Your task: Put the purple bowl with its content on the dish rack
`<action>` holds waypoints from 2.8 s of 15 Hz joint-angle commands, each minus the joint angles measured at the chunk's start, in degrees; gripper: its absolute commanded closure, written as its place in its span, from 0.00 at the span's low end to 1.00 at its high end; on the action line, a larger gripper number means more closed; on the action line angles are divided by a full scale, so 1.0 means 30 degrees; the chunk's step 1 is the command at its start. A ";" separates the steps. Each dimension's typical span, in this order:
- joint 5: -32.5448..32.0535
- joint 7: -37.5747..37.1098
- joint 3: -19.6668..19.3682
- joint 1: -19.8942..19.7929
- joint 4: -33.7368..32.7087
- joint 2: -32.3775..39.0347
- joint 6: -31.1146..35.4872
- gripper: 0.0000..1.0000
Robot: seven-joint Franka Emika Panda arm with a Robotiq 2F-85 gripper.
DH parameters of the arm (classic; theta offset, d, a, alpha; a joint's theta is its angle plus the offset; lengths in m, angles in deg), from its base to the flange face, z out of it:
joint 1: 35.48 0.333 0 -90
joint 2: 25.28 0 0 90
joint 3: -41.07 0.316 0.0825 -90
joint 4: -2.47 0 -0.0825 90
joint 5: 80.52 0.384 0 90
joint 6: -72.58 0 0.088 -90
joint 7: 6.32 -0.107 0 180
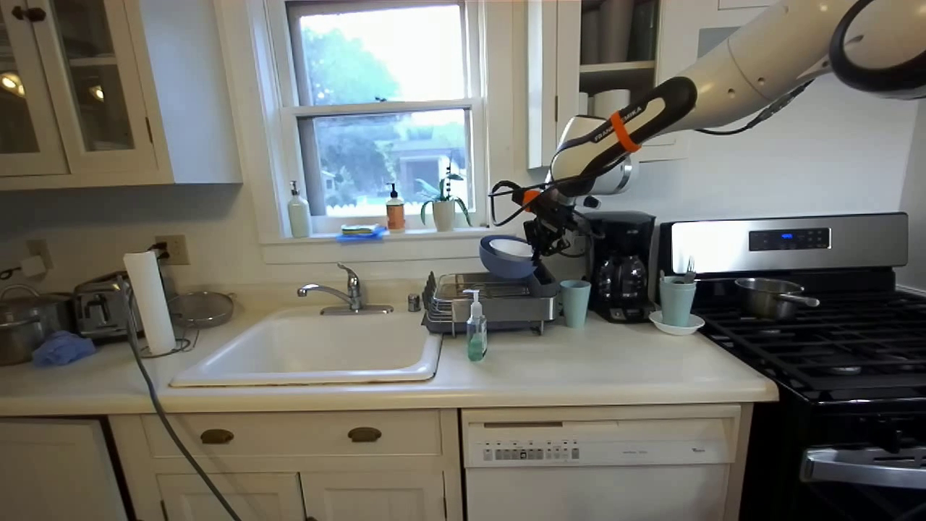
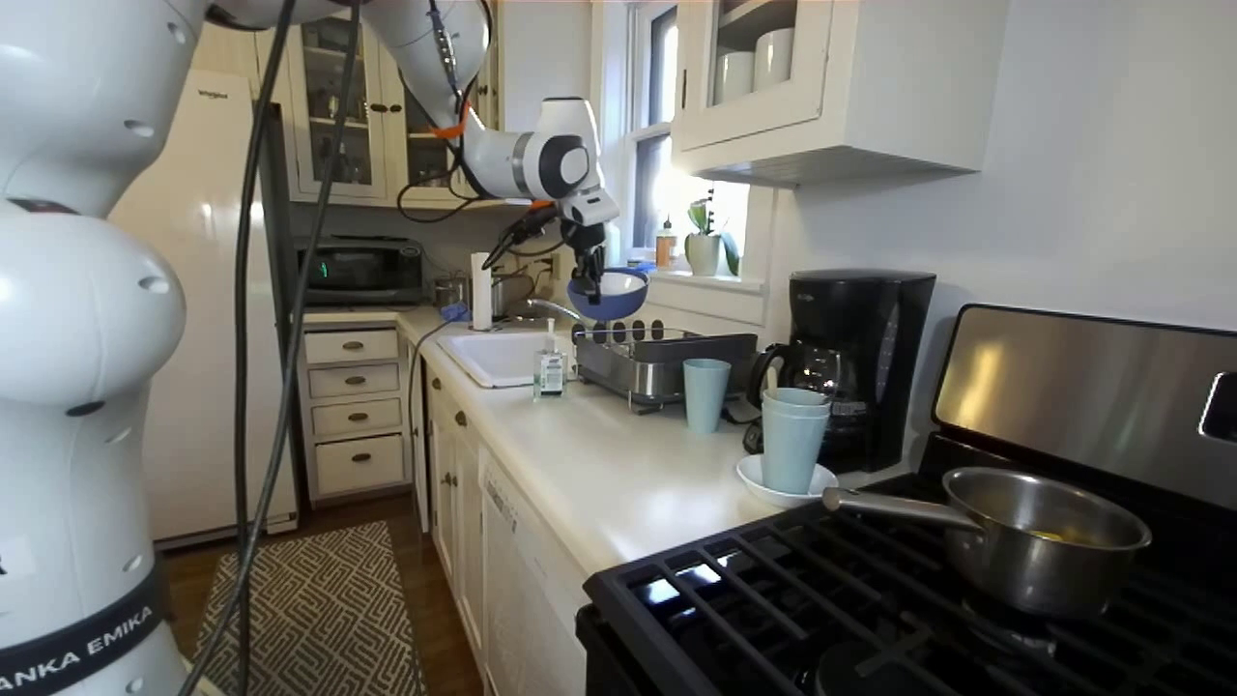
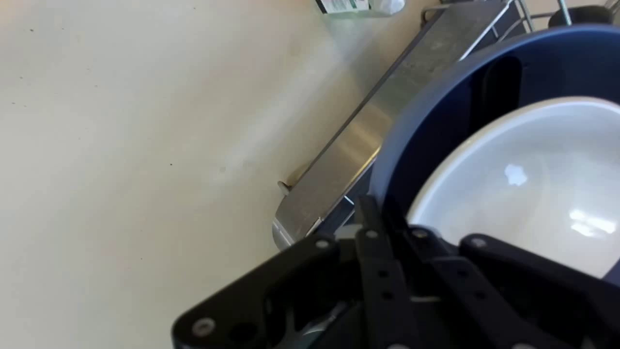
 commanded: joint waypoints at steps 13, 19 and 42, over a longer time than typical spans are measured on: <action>-0.1603 -0.2007 -0.1378 0.0729 -0.5185 0.4397 -0.1357 0.96; -0.3113 -0.4895 -0.2782 0.1798 -0.9759 0.7940 -0.1916 0.96; -0.3221 -0.9771 -0.4725 0.0635 -2.3094 1.6677 -0.6599 0.97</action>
